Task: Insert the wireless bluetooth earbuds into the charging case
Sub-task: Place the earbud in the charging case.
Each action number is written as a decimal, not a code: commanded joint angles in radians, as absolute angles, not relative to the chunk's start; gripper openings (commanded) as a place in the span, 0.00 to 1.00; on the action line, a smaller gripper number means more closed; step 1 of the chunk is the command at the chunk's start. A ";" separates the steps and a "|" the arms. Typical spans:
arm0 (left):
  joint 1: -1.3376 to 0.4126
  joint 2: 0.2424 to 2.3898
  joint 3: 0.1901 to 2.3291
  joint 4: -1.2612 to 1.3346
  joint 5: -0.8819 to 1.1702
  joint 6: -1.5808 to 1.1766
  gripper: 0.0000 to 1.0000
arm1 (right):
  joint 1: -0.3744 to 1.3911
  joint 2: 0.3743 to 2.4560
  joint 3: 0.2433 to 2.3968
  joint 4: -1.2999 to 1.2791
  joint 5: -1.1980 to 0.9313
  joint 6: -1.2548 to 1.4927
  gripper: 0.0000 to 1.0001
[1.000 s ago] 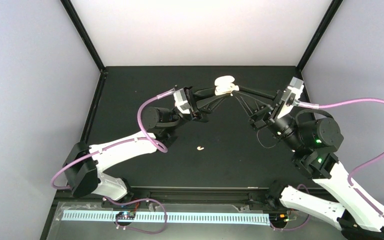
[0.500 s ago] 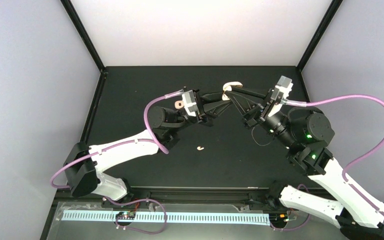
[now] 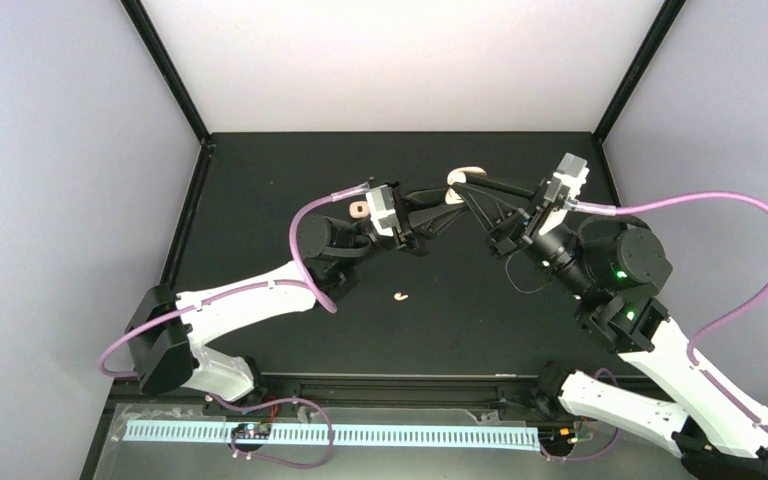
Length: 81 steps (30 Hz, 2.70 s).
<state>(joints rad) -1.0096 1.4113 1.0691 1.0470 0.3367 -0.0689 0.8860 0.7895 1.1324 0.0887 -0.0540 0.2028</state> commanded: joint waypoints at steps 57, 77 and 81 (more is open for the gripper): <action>-1.019 1.341 1.071 1.076 0.326 -0.038 0.02 | 0.890 0.778 1.124 0.051 -0.030 0.185 0.26; -1.019 1.334 1.036 1.111 0.309 -0.080 0.01 | 0.890 0.720 1.177 0.002 0.047 0.196 0.41; -1.019 1.332 1.026 1.122 0.315 -0.087 0.02 | 0.891 0.740 1.212 -0.057 0.092 0.199 0.41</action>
<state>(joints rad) -1.0100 1.3586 1.0363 1.0573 0.3138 -0.0692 0.8860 0.7277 1.1595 -0.0044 0.0273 0.1928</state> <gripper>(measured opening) 0.193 0.413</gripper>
